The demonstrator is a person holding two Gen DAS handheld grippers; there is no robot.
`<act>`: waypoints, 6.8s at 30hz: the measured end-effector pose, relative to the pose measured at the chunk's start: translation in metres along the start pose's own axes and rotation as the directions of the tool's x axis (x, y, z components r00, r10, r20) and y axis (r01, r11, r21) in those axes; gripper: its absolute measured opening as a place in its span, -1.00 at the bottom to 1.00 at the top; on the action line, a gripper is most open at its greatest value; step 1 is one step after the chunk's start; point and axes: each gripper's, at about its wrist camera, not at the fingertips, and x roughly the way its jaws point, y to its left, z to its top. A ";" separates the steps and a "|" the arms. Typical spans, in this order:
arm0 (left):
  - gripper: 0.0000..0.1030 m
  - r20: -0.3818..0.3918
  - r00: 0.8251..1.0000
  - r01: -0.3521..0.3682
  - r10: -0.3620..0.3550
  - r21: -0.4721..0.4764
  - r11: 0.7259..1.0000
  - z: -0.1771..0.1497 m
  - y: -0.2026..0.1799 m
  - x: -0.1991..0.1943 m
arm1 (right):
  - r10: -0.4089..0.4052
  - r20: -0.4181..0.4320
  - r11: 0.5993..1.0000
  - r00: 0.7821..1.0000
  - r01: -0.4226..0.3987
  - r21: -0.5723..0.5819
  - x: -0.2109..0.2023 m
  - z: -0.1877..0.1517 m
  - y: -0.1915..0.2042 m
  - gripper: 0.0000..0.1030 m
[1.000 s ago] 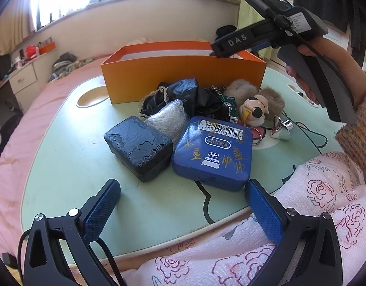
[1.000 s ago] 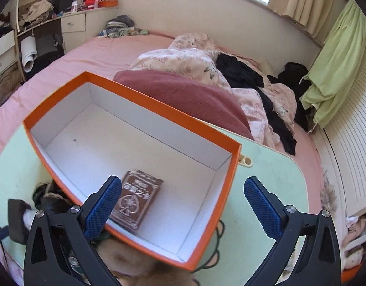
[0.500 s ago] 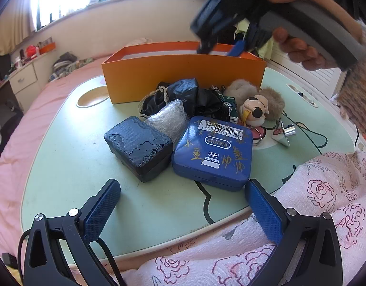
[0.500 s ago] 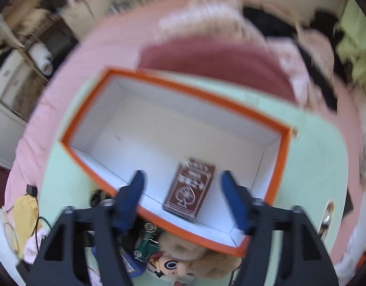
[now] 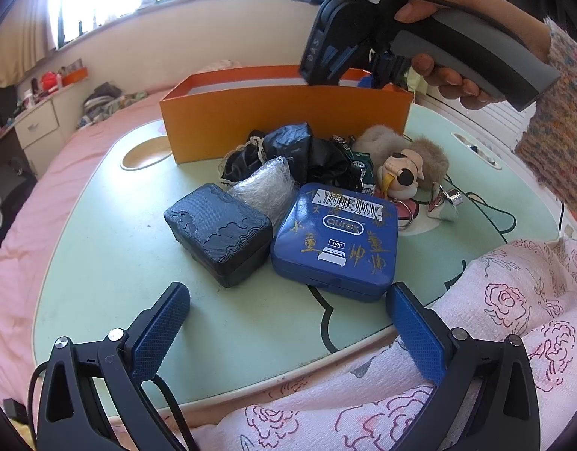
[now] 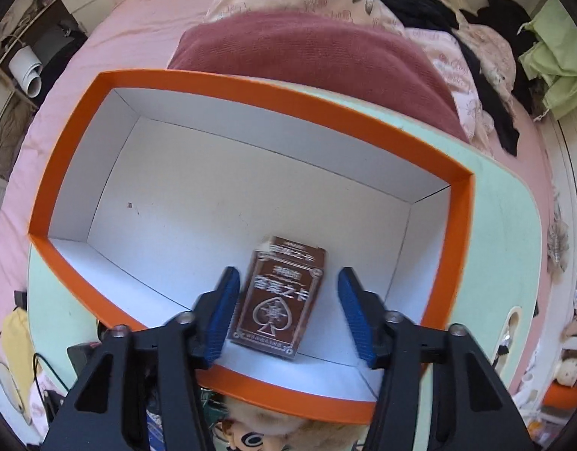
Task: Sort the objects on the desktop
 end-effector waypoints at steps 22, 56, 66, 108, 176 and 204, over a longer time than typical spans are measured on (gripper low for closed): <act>1.00 0.001 1.000 0.002 -0.002 0.002 1.000 -0.001 0.000 -0.001 | 0.075 -0.061 0.995 0.995 -0.071 0.066 0.002 0.023 -0.001 0.34; 1.00 0.001 1.000 0.001 -0.001 0.004 1.000 -0.002 0.000 0.000 | 0.254 0.265 0.955 0.930 -0.285 0.086 -0.043 -0.136 -0.044 -0.59; 1.00 0.002 1.000 0.002 -0.002 0.005 1.000 -0.002 0.000 0.000 | 0.289 0.524 0.931 0.801 -0.363 0.043 -0.060 -0.141 -0.021 -0.24; 1.00 0.001 1.000 0.003 -0.003 0.012 1.000 -0.002 0.000 0.000 | 0.030 0.628 0.998 0.778 -0.054 0.019 -0.015 -0.254 -0.025 0.99; 1.00 0.009 1.000 0.001 -0.001 0.024 1.000 -0.005 0.001 -0.001 | -0.033 0.641 0.994 0.767 -0.040 0.099 -0.014 -0.256 -0.021 0.99; 1.00 0.013 1.000 0.004 -0.004 0.023 1.000 -0.007 0.001 -0.002 | 0.182 0.628 0.973 0.757 -0.231 -0.003 -0.030 -0.218 -0.004 -0.08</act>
